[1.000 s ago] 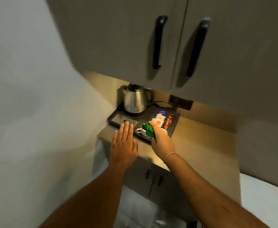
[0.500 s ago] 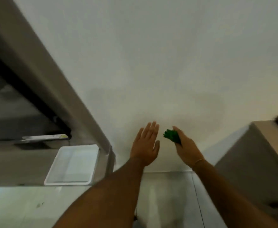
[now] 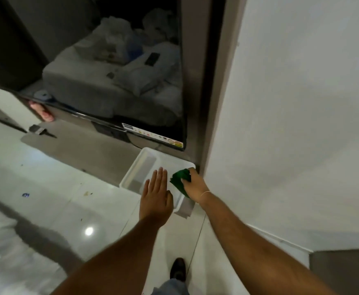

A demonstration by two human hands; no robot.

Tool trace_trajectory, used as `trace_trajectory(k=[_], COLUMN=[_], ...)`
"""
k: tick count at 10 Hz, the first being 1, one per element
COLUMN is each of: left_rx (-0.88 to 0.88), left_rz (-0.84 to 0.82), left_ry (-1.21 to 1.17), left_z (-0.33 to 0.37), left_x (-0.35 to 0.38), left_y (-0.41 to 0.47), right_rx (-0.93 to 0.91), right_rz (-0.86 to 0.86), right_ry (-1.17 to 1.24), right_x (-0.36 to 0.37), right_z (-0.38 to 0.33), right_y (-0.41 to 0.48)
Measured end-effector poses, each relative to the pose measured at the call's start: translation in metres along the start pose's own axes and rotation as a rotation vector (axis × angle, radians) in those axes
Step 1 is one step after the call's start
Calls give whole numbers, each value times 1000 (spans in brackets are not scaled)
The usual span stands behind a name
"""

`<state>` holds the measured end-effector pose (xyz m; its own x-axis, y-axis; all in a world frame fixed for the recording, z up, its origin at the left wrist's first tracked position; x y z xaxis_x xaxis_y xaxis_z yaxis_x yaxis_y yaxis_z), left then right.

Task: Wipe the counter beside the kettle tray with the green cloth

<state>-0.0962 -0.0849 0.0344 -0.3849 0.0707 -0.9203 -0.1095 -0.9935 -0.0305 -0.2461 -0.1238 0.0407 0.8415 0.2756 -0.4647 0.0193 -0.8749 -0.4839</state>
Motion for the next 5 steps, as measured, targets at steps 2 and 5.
trace_trajectory(k=[2, 5], left_rx=[-100, 37], left_rz=[-6, -104], left_ry=[-57, -11], left_z=[-47, -20], left_x=[-7, 15], left_y=[1, 7], right_rx=[-111, -199], right_rz=[64, 108], right_ry=[-218, -284], right_x=[45, 56], right_z=[-19, 21], right_y=[47, 36])
Point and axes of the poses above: each hand's wrist, its own y-axis towards the middle knuckle, its own x-axis out of the palm, z = x × y, the point moved 10 cm from there along y, towards the middle knuckle, and after that the axes turned 2 degrees about -y, right-handed, at the moved point
